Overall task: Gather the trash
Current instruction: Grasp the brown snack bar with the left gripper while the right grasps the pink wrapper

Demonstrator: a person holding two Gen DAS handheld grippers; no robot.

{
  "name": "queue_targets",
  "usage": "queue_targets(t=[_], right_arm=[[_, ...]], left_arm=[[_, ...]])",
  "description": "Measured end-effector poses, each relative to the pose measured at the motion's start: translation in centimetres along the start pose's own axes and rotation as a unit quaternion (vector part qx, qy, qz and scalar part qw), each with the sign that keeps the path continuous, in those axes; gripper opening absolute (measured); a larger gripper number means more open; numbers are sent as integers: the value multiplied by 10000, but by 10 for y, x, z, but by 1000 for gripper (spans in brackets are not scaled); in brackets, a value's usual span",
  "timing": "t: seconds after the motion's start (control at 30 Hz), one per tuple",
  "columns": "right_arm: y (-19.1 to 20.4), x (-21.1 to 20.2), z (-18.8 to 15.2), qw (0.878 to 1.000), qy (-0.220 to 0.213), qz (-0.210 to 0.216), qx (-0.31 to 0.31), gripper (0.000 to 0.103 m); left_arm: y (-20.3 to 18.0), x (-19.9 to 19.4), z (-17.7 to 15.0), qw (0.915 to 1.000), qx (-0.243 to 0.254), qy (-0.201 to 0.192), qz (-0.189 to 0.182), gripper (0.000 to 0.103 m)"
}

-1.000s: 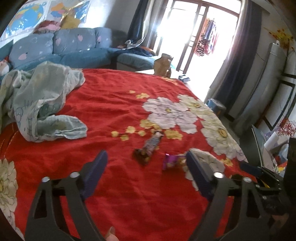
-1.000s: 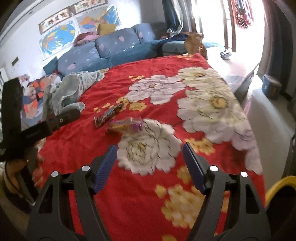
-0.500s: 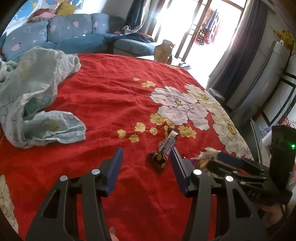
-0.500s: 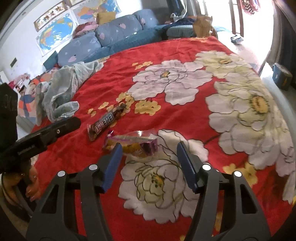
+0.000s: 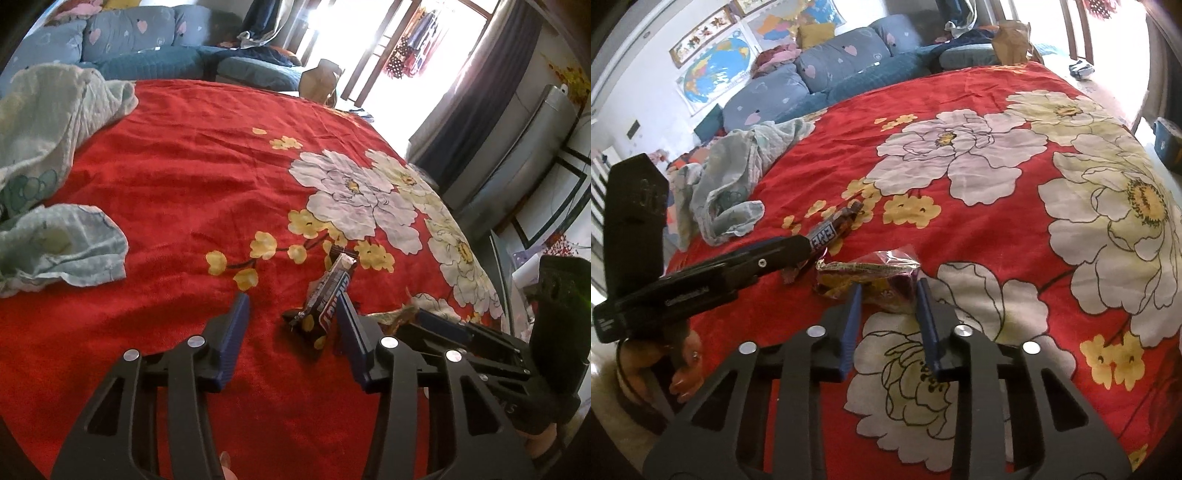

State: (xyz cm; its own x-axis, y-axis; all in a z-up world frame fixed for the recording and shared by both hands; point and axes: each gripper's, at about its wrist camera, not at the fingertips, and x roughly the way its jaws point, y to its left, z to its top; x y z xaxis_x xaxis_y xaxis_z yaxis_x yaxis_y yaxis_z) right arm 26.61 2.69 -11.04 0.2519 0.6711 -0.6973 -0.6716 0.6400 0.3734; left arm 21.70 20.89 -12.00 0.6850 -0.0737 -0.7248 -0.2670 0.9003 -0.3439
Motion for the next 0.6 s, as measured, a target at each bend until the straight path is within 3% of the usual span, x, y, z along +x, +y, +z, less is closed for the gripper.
queue_targets(t=[0.03, 0.07, 0.27, 0.37, 0.6], right_arm=[[0, -3, -1, 10000, -34, -30, 17, 2], [0, -4, -2, 10000, -45, -59, 26, 0], [-3, -27, -11, 9994, -278, -150, 104, 0], [-3, -41, -17, 9989, -405, -233, 41, 0], [-11, -78, -36, 9972, -660, -342, 86, 0]], left_arm=[[0, 0, 0, 10000, -19, -1, -18, 44], [0, 0, -1, 10000, -29, 0, -35, 41], [-6, 3, -4, 9999, 90, 28, -95, 35], [-8, 4, -3, 9999, 116, 29, -87, 25], [2, -17, -3, 9997, -152, -175, 50, 26]])
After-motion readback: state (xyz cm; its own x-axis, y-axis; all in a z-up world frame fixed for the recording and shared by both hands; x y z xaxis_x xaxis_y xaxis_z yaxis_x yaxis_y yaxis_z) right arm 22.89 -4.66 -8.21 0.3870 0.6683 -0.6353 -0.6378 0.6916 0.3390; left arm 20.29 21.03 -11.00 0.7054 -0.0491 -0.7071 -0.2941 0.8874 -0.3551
